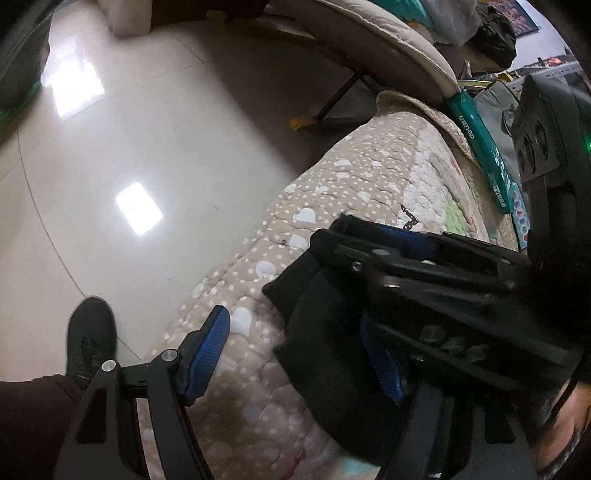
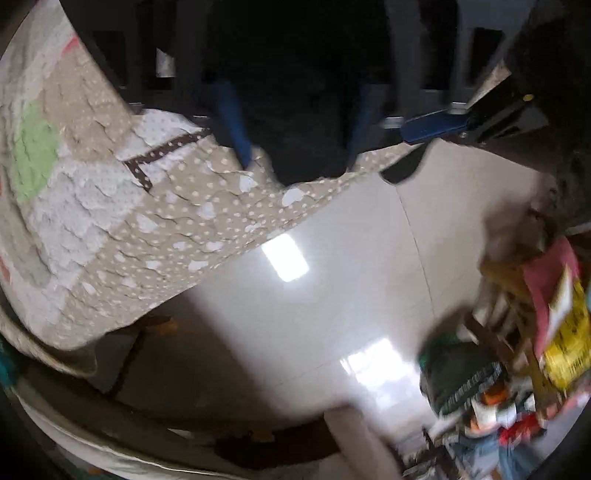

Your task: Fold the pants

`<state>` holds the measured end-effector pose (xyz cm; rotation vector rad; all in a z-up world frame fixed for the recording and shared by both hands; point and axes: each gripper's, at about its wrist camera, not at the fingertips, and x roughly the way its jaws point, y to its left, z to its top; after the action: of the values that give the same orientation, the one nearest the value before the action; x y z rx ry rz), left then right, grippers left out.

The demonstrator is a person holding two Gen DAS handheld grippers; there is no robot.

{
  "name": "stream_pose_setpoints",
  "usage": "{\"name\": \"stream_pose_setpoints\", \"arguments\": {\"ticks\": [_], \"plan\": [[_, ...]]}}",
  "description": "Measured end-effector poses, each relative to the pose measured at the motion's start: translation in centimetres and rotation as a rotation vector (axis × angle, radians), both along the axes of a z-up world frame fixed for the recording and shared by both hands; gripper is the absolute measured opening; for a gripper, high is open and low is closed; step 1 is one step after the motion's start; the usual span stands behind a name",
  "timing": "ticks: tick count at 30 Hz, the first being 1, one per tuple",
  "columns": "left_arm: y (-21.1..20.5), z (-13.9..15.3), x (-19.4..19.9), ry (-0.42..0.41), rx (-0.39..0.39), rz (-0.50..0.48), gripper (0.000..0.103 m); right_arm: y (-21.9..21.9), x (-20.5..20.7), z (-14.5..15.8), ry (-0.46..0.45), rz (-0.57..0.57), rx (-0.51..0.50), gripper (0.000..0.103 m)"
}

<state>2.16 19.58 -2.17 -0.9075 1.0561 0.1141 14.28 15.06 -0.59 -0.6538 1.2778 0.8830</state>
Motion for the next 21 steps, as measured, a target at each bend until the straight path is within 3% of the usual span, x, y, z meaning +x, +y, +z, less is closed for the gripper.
{"name": "stream_pose_setpoints", "arguments": {"ticks": [4,5,6,7,8,10,15,21], "plan": [[-0.2,0.1,0.3,-0.02,-0.013,-0.009,0.072,-0.7,0.0,1.4,-0.019,-0.016,0.034,0.027],[-0.3,0.3,0.4,-0.023,-0.014,-0.02,0.067,-1.0,-0.1,2.0,-0.03,-0.023,0.041,0.027],[-0.5,0.5,0.5,-0.031,-0.022,-0.038,0.058,-1.1,-0.2,2.6,-0.039,-0.029,0.049,0.026],[-0.8,0.8,0.5,-0.046,-0.034,-0.057,0.036,-1.2,-0.2,3.1,-0.042,-0.032,0.055,0.026],[-1.1,1.4,0.5,-0.062,-0.035,-0.081,0.027,-1.2,-0.5,3.5,-0.048,-0.031,0.057,0.026],[-1.5,2.7,0.1,-0.086,-0.005,-0.098,0.02,-1.5,-0.9,4.4,-0.075,-0.029,0.057,0.026],[-1.5,5.5,-1.4,-0.162,-0.064,-0.108,0.019,-3.7,-1.2,7.8,-0.102,-0.086,0.124,0.026],[-4.7,8.9,-1.7,-0.247,-0.053,-0.179,0.019,-9.0,-1.5,11.7,-0.134,-0.209,0.211,0.026]]}}
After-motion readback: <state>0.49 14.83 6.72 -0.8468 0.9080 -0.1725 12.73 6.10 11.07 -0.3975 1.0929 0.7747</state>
